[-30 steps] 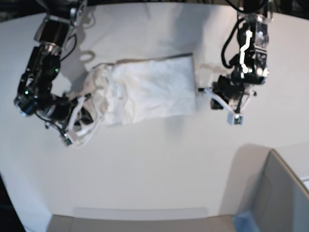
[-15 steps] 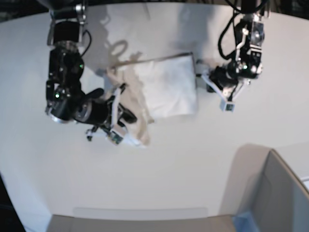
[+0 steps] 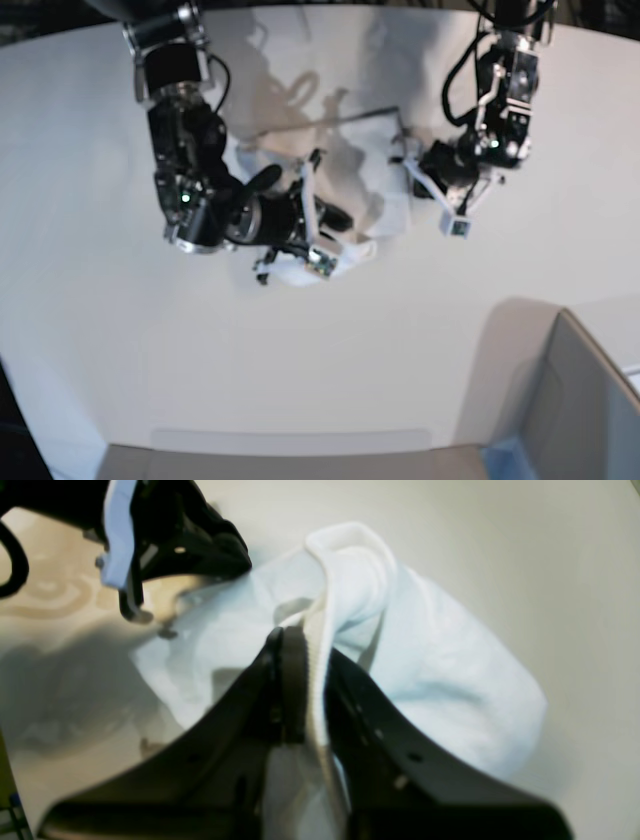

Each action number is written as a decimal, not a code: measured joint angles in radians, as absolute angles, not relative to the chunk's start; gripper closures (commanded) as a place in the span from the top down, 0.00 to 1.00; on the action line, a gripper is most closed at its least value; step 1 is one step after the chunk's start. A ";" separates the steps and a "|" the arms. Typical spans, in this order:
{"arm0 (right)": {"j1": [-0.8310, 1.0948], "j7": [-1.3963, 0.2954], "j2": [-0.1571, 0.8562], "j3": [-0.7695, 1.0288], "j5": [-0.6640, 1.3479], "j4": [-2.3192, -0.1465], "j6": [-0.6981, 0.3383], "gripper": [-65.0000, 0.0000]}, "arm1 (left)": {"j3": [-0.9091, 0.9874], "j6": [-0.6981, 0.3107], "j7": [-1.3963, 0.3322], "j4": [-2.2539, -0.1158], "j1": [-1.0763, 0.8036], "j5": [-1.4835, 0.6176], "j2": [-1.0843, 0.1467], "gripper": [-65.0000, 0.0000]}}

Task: Layout the t-shirt on the table in an organized manner, then fold the t-shirt properly
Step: 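Lift the shirt end with the right gripper and fold it toward the left gripper, then lay the folded end onto the bundle with the right gripper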

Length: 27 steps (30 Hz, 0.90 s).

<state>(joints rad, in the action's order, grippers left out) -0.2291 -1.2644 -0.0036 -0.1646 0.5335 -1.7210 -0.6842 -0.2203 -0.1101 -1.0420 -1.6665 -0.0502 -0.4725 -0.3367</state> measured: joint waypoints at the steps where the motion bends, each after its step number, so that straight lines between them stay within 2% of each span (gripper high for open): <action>1: -0.230 -1.256 -0.005 -0.183 0.524 -1.710 -0.684 0.00 | -0.220 -0.110 -1.042 -1.666 -0.050 -0.472 -0.338 0.12; 13: -0.218 -1.188 -0.006 -0.284 0.520 -1.577 -0.684 0.00 | 0.179 -0.106 -1.097 -1.653 -0.066 -0.472 -0.302 0.12; 25: -0.220 -1.105 -0.007 -0.383 0.490 -1.421 -0.685 0.00 | 0.190 -0.110 -1.096 -1.652 -0.069 -0.476 -0.296 0.12; 27: -0.223 -1.110 -0.012 -0.383 0.445 -1.420 -0.684 0.07 | 0.190 -0.110 -1.096 -1.652 -0.069 -0.476 -0.296 0.12</action>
<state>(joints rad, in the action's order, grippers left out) -0.2226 -1.1099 -0.0124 -0.3828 0.4446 -1.4204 -0.6842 0.1898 -0.1097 -1.0962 -1.6516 -0.0689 -0.4755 -0.2962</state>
